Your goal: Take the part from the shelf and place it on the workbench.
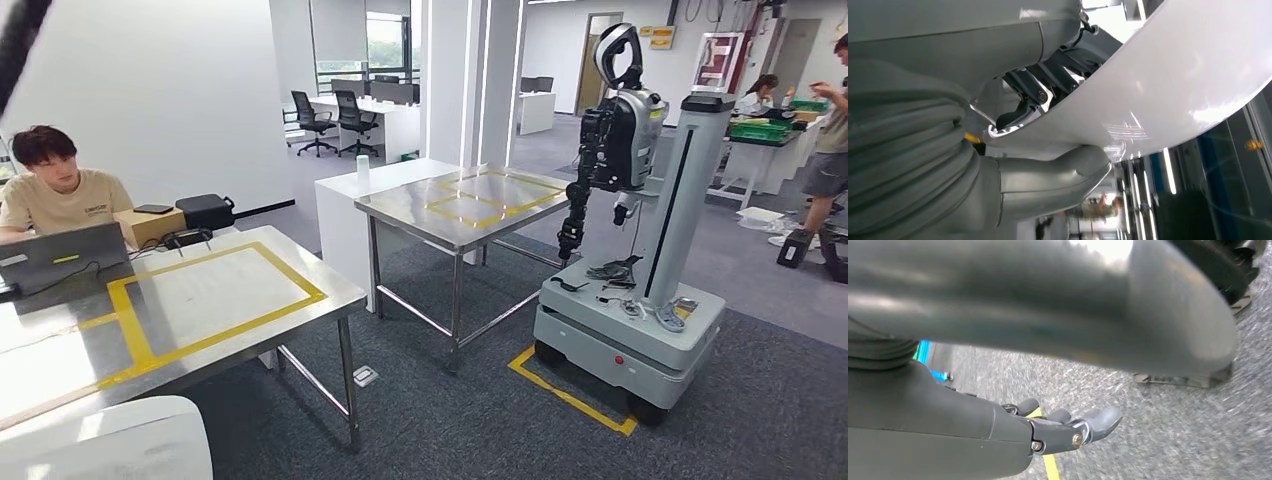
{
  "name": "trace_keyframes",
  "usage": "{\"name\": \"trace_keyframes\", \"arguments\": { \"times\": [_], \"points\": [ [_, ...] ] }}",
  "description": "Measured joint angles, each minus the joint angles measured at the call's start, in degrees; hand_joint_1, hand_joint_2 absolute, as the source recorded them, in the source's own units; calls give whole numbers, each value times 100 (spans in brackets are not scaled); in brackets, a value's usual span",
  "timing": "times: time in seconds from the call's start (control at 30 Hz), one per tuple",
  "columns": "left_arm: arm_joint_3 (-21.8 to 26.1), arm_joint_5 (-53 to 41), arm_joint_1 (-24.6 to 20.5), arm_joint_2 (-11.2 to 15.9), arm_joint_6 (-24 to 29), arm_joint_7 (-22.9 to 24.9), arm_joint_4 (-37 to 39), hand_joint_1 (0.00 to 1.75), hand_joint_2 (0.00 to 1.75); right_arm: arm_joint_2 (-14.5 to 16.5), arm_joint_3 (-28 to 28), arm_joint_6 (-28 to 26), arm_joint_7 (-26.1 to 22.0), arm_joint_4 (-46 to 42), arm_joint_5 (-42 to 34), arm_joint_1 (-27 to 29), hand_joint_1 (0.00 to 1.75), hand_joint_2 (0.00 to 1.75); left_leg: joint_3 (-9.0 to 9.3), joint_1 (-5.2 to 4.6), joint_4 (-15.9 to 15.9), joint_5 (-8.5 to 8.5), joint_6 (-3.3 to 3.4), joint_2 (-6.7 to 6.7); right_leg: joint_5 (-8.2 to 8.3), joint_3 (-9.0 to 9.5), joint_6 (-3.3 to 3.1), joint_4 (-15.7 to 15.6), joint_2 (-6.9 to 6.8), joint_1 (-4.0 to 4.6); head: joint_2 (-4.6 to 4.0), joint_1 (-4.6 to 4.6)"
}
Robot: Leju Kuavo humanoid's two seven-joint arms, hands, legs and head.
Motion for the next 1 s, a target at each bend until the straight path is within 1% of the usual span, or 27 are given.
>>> {"name": "trace_keyframes", "arguments": {
  "times": [0.03,0.07,0.1,0.13,0.17,0.2,0.23,0.27,0.3,0.33,0.37,0.4,0.43,0.5,0.53,0.57,0.6,0.63,0.67,0.7,0.77,0.8,0.83,0.9,0.93,0.97,1.0],
  "points": [
    [2,-2,6,24,11,-17,20,175,175,-1,0,5,-10,0,11,7,0,0,-13,3,3,8,15,-76,-168,-198,11,390,118,-10,0,3],
    [4,-4,17,41,25,-24,39,175,175,-2,0,4,-17,0,20,16,0,0,-24,4,7,12,21,-159,-266,-377,21,717,174,-17,0,6],
    [9,-5,27,56,40,-28,54,175,175,-3,0,4,-21,0,26,26,0,0,-30,7,16,12,20,-250,-246,-478,28,864,196,-23,0,7],
    [17,-8,32,73,59,-29,64,175,175,-4,0,4,-25,0,30,30,0,0,-33,12,29,11,14,-340,-111,-478,33,792,213,-32,0,7],
    [27,-13,33,90,83,-28,70,175,175,-6,0,4,-28,0,32,29,0,0,-33,20,46,7,1,-428,104,-387,38,529,255,-48,0,7],
    [36,-19,30,104,100,-26,73,175,175,-8,0,4,-31,0,34,26,0,0,-38,27,65,-1,-18,-506,335,-241,44,162,355,-72,0,6],
    [41,-27,21,119,113,-23,73,175,175,-10,0,4,-33,0,35,21,0,0,-57,24,95,-12,-54,-583,476,-98,50,-200,512,-97,0,6],
    [43,-36,11,130,122,-19,73,175,175,-12,0,4,-31,0,36,17,0,0,-82,26,112,-13,-99,-657,550,0,50,-451,639,-111,0,6],
    [44,-41,3,143,126,-15,72,175,175,-13,0,4,-28,0,39,10,0,0,-112,31,116,-7,-148,-731,557,50,41,-584,723,-111,0,6],
    [46,-45,-1,157,128,-13,72,175,175,-13,0,4,-24,0,43,3,0,0,-142,39,108,9,-202,-813,529,66,19,-628,729,-98,0,7],
    [51,-46,2,172,129,-12,72,175,175,-12,0,1,-21,0,49,-6,0,0,-165,57,86,29,-249,-883,538,77,-17,-630,651,-93,0,6],
    [58,-46,9,189,131,-12,72,175,175,-12,0,-4,-21,0,54,-16,0,0,-187,65,98,29,-279,-842,551,96,-59,-647,571,-92,0,6],
    [67,-46,7,206,132,-12,72,175,175,-12,0,-9,-22,0,56,-22,0,0,-237,61,183,-20,-298,-708,564,115,-106,-667,487,-96,0,3],
    [79,-46,-17,226,133,-12,74,175,175,-13,0,-15,-23,0,57,-22,0,0,-470,43,684,-297,-314,-296,574,135,-180,-694,313,-87,0,-2],
    [80,-46,-29,231,133,-12,77,175,175,-13,0,-15,-23,0,57,-16,0,0,-652,38,1064,-484,-325,-163,567,133,-203,-695,224,-72,0,-5],
    [81,-46,-29,232,133,-12,81,175,175,-13,0,-15,-22,0,58,-12,0,0,-814,40,1415,-625,-336,-103,561,132,-215,-694,134,-58,0,-5],
    [81,-46,-23,233,133,-12,88,175,175,-14,0,-15,-21,0,58,-11,0,0,-907,41,1627,-676,-342,-76,555,133,-221,-693,44,-48,0,-6],
    [81,-46,-18,235,133,-12,94,175,175,-14,-1,-15,-21,0,58,-13,0,0,-898,42,1641,-625,-343,-57,548,137,-222,-692,-44,-41,0,-6],
    [81,-46,-16,237,133,-12,98,175,175,-14,-1,-15,-21,0,59,-17,0,0,-768,42,1419,-477,-337,-26,538,147,-216,-692,-126,-38,0,-6],
    [81,-46,-18,239,133,-12,100,175,175,-13,-2,-15,-21,0,58,-22,0,0,-565,40,1061,-293,-325,42,526,162,-205,-691,-199,-36,0,-6],
    [81,-45,-31,248,136,-13,99,175,175,-13,-2,-15,-21,0,59,-30,0,0,-191,-1,378,-79,-256,263,493,196,-155,-686,-327,-9,0,-5],
    [82,-44,-37,251,143,-15,97,175,175,-13,-2,-15,-20,0,58,-35,0,0,-106,-19,212,-53,-214,324,480,210,-125,-686,-377,6,0,-4],
    [84,-42,-40,256,154,-16,94,175,175,-13,-2,-15,-16,0,58,-45,0,0,-84,-39,147,-63,-170,331,472,223,-93,-690,-433,22,0,-4],
    [95,-46,-28,265,182,-16,84,175,175,-13,-2,-15,3,0,57,-69,0,0,-96,-29,125,-36,-95,196,456,253,-34,-697,-522,17,0,-1],
    [102,-53,-22,269,195,-20,72,175,175,-13,-2,-15,15,0,55,-76,0,0,-93,-20,107,-22,-60,133,415,252,-1,-657,-457,6,0,0],
    [108,-64,-20,270,208,-23,58,175,175,-11,-2,-15,24,0,53,-78,0,0,-87,-5,89,-6,-22,73,320,203,27,-524,-312,-9,0,2],
    [111,-76,-18,269,219,-27,45,175,175,-10,-2,-10,32,0,51,-73,0,0,-80,9,74,8,8,12,173,90,50,-273,-125,-23,0,4]
  ]
}}
